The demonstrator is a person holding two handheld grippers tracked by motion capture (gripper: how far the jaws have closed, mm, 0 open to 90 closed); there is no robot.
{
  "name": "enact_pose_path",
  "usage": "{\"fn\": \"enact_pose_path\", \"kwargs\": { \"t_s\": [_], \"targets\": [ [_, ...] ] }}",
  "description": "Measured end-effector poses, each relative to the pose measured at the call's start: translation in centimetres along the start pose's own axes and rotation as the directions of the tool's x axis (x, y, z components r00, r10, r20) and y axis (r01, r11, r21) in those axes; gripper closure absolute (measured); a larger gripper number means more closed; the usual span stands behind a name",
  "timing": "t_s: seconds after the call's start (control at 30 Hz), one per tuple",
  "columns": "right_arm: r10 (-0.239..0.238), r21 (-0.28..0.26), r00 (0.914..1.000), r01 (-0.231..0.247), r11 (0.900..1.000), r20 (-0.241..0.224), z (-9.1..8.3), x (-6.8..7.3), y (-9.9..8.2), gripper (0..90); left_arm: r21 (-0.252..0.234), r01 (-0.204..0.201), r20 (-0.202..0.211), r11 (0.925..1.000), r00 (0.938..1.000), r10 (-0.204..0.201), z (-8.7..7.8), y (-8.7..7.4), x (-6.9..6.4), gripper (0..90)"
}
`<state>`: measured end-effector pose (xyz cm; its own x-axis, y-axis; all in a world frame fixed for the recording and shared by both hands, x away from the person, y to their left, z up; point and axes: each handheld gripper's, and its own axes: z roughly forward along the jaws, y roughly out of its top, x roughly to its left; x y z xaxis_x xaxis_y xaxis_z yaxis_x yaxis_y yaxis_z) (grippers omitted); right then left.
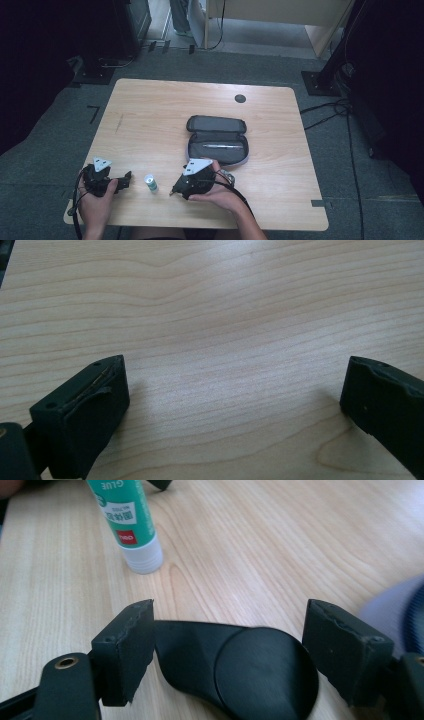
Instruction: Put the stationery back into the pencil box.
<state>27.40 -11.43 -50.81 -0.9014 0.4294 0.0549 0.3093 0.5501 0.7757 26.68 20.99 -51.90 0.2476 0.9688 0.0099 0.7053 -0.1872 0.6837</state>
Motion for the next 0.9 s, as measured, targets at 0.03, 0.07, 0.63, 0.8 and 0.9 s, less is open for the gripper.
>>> {"fn": "enact_pose_path", "kwargs": {
  "t_s": [0.03, 0.07, 0.63, 0.8, 0.9],
  "targets": [
    [-0.009, 0.010, 1.0000, 0.009, 0.9999, -0.001, 0.3, -0.1, 0.0, 18.8, 0.000, 0.000, 0.000, 1.0000, 1.0000, 0.000, 0.0, 0.0, 0.0, 0.0],
    [-0.024, 0.039, 0.9997, 0.024, 0.9990, 0.004, 0.6, -0.2, -0.1, 17.4, 0.000, -0.001, 0.000, 1.0000, 1.0000, 0.001, 0.0, 0.0, 0.0, 0.0],
    [-0.047, 0.077, 0.9987, 0.045, 0.9960, 0.020, -1.2, 0.4, -2.1, 41.2, 0.000, 0.000, 0.000, 1.0000, 1.0000, 0.000, 0.0, 0.0, 0.0, 0.0],
    [-0.017, 0.074, 0.9993, 0.015, 0.9972, 0.033, -1.9, 0.5, -2.8, 41.5, 0.000, 0.000, -0.001, 1.0000, 1.0000, 0.000, 0.0, 0.0, 0.0, 0.0],
    [-0.008, 0.064, 0.9990, 0.005, 0.9979, 0.043, -2.8, 0.7, -3.6, 41.3, 0.000, 0.000, 0.000, 1.0000, 1.0000, 0.000, 0.0, 0.0, 0.0, 0.0]
  ]
}}
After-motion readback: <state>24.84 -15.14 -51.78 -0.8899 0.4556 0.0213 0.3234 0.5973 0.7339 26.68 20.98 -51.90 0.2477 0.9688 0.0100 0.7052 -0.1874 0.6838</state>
